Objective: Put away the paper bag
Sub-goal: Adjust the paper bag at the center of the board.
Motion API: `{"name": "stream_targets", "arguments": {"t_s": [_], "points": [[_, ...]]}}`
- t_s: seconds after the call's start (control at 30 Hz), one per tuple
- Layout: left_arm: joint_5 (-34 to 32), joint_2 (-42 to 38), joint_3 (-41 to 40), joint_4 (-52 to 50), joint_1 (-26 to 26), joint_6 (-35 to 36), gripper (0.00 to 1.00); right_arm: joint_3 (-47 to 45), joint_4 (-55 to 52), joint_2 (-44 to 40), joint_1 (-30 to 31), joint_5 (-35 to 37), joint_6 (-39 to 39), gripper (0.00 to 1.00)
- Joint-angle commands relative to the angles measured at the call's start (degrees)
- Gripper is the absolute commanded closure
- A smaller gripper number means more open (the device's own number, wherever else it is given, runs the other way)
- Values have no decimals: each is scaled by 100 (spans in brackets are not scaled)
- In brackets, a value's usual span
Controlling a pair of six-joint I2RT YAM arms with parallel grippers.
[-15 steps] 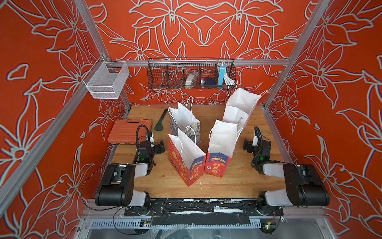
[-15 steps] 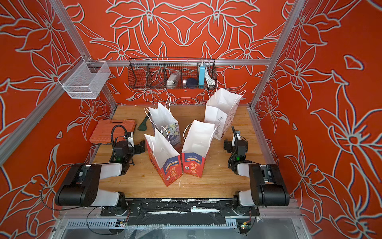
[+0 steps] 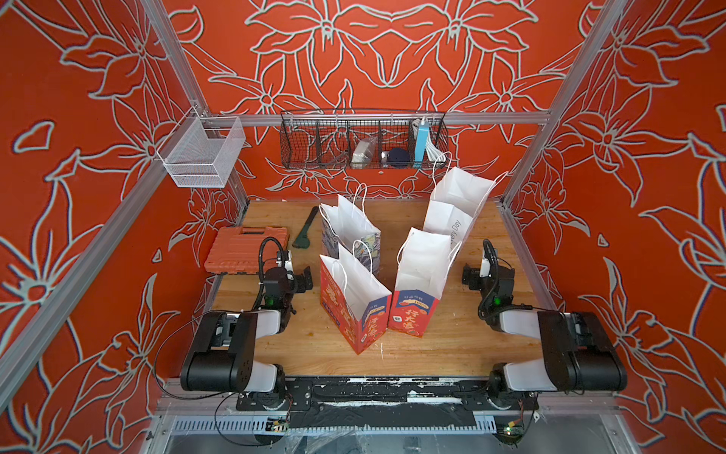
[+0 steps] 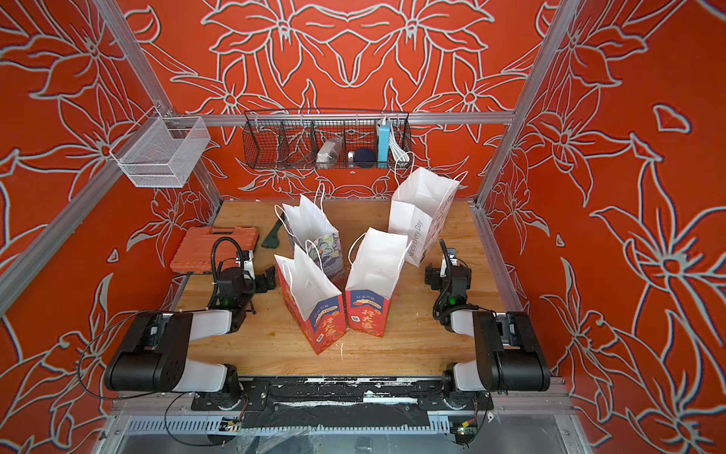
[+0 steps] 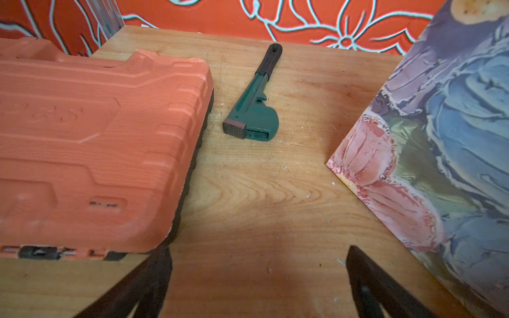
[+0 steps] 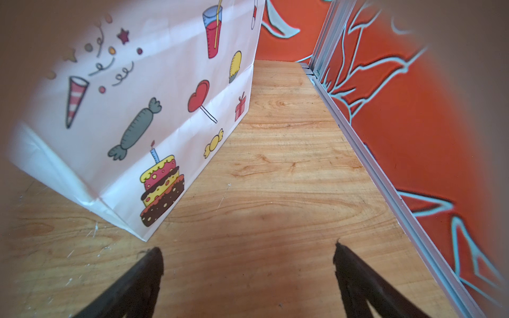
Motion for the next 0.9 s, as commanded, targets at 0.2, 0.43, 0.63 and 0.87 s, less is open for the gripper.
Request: {"name": "stream_targets", "arguments": {"t_s": [0.2,0.43,0.63,0.87], "points": [[-176,-257,69,-119,31,-68,2,46,-249,-536,46,225,50,2],[-1030,-2484,714,-3028,33,-525,2,584,-3147,-3077,27,579,1015,2],[-1356,-4395,803,-4462,47,-1572,2,829,-4770,-4833,-20,295,2774,2],[-132,-5422,1580,-6331,49,-2059,2,2342,-7115,-4997,-13,-480,2760,2]]}}
